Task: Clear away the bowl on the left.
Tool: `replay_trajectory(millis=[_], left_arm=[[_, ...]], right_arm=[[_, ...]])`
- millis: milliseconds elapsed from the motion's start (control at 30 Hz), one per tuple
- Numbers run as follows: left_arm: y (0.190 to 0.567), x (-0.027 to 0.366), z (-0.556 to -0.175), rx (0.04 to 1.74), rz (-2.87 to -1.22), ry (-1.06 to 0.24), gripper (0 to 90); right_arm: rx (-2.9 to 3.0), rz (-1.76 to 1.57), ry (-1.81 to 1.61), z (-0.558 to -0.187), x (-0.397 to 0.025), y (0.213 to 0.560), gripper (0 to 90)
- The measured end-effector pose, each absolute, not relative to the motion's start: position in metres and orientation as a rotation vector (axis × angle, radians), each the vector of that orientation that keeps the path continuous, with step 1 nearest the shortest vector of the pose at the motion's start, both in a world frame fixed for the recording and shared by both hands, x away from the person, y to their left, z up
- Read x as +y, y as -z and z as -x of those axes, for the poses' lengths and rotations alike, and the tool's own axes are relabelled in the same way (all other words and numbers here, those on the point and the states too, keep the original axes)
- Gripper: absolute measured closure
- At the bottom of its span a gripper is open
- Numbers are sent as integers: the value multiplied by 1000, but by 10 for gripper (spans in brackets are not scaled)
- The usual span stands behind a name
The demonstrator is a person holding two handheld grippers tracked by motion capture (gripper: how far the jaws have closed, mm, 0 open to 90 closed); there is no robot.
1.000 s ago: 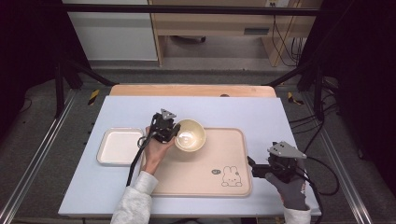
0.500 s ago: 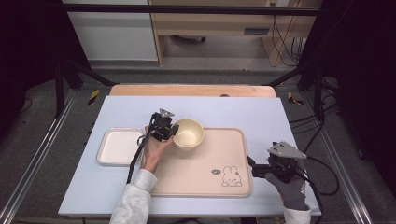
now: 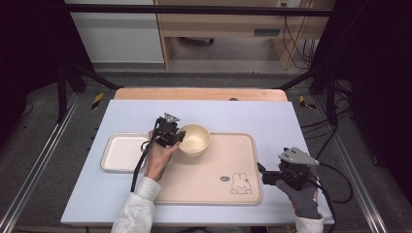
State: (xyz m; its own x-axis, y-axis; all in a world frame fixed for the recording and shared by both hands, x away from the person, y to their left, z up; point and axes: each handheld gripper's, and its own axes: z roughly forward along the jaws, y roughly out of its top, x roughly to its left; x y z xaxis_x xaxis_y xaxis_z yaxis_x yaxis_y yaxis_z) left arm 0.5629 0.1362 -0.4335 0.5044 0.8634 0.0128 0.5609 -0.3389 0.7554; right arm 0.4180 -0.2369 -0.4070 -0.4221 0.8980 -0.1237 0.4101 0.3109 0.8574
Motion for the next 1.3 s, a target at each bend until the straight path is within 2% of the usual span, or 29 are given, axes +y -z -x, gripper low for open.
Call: replay_trajectory(millis=[267, 467, 967, 1300], left_arm=[[418, 154, -537, 1125, -1958, -571, 539], [408, 169, -518, 1097, -1908, -596, 467], [401, 208, -476, 1066, -1871, -645, 382], [412, 233, -466, 1113, -1854, -676, 352]], right_arm=[[1970, -1154, -1030, -418, -236, 407, 6], [1975, -1154, -1020, -419, -236, 408, 5], [1972, -1150, -1015, -419, -237, 408, 5], [1968, -1152, -1008, -419, -237, 408, 5]])
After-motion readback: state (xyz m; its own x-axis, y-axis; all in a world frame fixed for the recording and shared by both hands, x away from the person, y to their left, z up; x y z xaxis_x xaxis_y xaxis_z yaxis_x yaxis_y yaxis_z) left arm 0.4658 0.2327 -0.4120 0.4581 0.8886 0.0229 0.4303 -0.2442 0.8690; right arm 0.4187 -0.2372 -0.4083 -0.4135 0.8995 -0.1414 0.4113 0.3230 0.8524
